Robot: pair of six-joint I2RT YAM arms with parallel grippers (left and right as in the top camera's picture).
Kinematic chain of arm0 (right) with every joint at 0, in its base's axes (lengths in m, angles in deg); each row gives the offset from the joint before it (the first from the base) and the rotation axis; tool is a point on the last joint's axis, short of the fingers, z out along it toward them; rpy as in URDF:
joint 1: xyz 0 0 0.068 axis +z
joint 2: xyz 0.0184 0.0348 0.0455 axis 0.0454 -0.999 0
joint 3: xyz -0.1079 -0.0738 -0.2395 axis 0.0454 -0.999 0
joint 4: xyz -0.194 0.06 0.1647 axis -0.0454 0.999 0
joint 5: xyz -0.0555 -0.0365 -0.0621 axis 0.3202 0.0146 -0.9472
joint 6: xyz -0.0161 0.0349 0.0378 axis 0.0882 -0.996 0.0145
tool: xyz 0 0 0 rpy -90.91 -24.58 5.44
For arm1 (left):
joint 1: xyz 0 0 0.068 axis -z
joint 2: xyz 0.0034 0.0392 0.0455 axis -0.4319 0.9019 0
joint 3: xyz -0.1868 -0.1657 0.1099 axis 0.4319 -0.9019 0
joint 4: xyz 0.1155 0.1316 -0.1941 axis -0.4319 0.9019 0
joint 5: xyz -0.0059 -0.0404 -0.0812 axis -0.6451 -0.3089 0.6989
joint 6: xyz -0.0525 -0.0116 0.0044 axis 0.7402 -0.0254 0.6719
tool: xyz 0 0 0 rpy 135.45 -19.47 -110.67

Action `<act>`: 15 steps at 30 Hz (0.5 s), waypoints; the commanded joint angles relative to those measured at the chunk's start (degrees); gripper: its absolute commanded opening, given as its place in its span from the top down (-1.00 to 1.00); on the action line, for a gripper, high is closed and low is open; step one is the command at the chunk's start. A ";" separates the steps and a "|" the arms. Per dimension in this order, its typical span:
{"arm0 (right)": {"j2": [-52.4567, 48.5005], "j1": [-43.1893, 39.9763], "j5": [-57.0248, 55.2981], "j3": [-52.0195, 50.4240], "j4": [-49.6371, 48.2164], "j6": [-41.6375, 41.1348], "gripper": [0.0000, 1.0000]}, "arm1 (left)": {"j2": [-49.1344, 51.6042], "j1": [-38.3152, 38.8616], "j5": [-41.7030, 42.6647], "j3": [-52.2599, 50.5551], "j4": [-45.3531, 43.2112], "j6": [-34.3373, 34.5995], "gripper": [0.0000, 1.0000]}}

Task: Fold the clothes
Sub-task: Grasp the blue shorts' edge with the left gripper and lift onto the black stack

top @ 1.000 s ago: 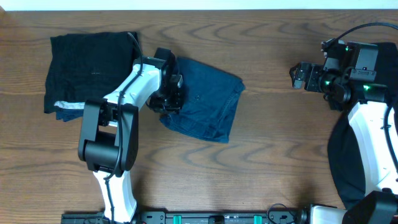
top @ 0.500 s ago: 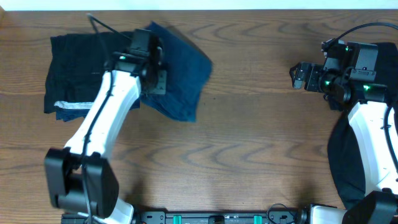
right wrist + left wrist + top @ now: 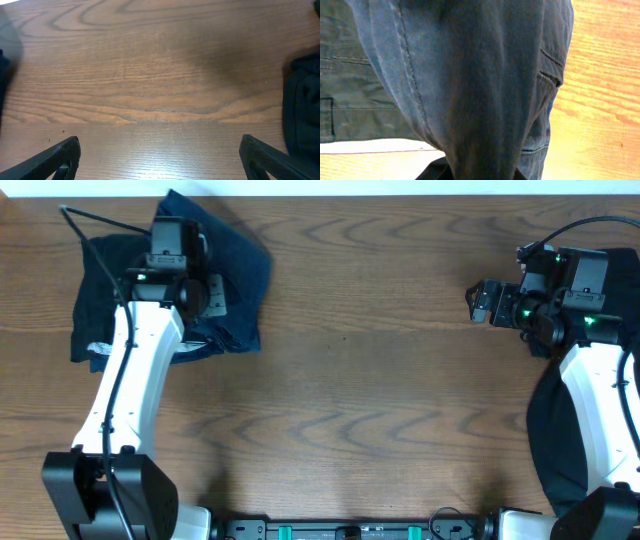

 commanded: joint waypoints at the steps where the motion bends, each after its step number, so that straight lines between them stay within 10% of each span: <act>1: -0.20 -0.42 -0.20 -0.07 0.02 -0.11 -0.98 | -2.45 -0.70 -0.26 3.69 -1.64 -0.20 0.88; 15: -0.20 -0.42 -0.20 -0.07 0.02 -0.11 -0.98 | -1.33 -8.92 -0.26 11.41 -0.85 -3.48 0.88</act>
